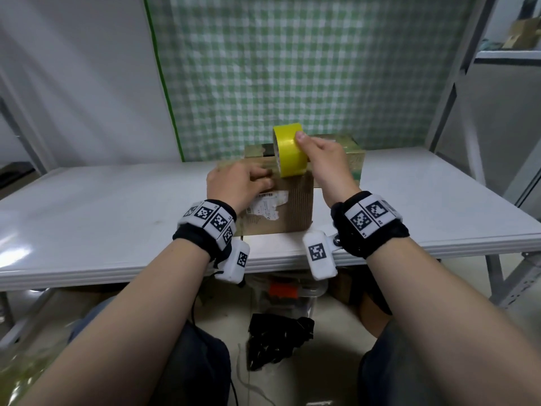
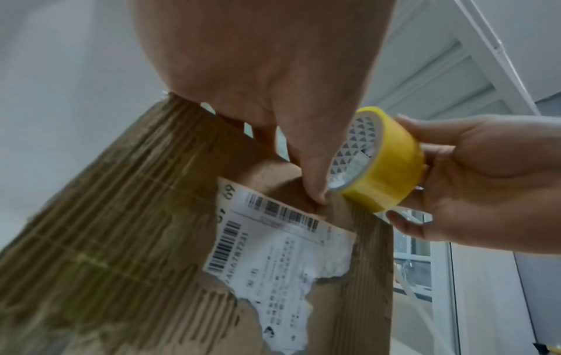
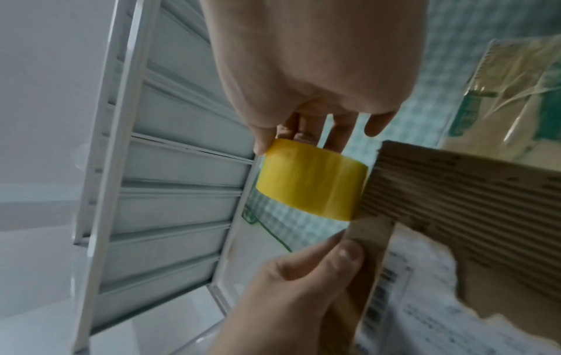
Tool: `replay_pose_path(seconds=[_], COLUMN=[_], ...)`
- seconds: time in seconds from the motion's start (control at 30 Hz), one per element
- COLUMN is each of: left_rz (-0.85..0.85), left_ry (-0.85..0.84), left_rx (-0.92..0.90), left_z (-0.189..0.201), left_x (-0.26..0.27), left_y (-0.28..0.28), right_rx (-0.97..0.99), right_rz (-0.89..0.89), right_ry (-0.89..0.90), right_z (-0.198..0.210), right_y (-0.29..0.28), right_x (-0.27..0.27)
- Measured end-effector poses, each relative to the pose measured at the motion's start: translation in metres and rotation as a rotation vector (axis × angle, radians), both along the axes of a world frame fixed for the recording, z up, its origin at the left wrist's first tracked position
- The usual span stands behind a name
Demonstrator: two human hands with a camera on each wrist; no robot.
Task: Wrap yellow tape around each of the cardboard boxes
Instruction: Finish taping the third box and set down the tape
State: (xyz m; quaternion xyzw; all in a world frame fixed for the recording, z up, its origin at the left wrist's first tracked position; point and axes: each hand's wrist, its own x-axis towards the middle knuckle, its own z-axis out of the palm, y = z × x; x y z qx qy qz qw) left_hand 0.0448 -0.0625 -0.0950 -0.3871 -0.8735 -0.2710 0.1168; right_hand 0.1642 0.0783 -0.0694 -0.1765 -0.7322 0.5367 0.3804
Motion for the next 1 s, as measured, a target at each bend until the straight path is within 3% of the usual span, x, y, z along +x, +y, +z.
replay_pose_path(seconds=[0.57,0.8,1.0], left_rz=[0.029,0.011,-0.027], left_ry=[0.04,0.028,-0.01], left_rx=[0.004,-0.002,0.017], left_z=[-0.006,-0.006,-0.006], left_x=[0.004,0.004,0.007], left_y=[0.0,0.0,-0.002], right_rx=[-0.065,0.005,-0.028], right_rz=[0.025,-0.01,0.007], right_ry=[-0.032,-0.279,-0.383], right_z=[0.001,-0.008,-0.021], right_y=[-0.022,-0.026,-0.024], right_x=[0.023,0.042,0.039])
